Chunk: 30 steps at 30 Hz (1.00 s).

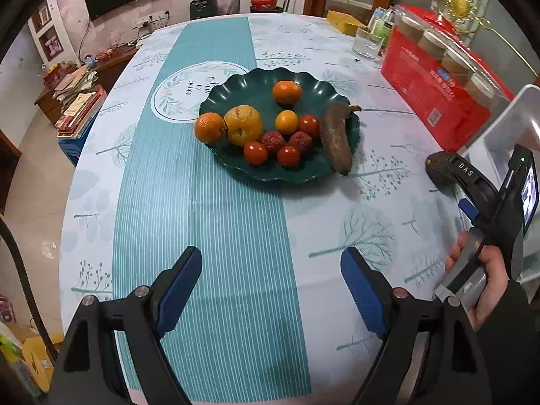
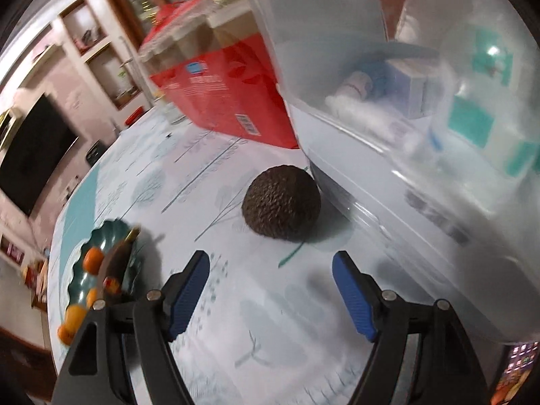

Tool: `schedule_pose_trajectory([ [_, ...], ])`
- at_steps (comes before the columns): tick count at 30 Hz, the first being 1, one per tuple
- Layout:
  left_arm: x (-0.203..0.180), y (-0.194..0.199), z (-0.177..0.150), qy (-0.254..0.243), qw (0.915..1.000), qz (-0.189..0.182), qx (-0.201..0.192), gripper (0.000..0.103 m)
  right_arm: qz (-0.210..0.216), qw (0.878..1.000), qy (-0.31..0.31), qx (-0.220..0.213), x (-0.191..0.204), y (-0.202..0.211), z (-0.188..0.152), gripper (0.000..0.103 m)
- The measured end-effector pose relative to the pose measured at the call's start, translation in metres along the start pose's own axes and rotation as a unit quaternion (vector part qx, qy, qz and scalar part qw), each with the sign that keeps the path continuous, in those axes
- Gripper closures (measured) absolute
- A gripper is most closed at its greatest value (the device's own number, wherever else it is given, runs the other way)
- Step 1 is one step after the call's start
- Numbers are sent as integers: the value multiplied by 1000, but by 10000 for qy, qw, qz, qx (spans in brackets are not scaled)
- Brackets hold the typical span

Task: Organize fruits
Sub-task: 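Move the right tool to the dark avocado beside the white container, then grasp the dark avocado with the right tool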

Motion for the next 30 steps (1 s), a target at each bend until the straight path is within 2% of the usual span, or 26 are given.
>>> schedule_pose_trajectory([
  [5,10,-11,10,205,9995,234,17,20,-10,9997,-202,-140,3,-12,5,27],
  [13,36,-25,28,583,9966,581,-31,20,-451,9972,-151,-585,0,-24,18,27],
  [15,39,-27,29,653,9960,611,-36,20,-507,9971,-117,-563,1,-31,18,27],
  [26,41,-37,51,674,9969,400,-83,20,-867,9956,208,-290,4,-58,14,28],
  [30,44,-39,55,643,9972,368,-106,20,-897,9944,325,-450,7,-60,15,31],
])
Point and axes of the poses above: each gripper's, at about its wrist camera, not at the fingertips, and y roughly against the way its jaws point, x to its left, z to its top, the point moved 9 cm from there along -y, roughly the way its jaws point, and after that the axes turned 10 degrees about -y, right-handed, at the moved point
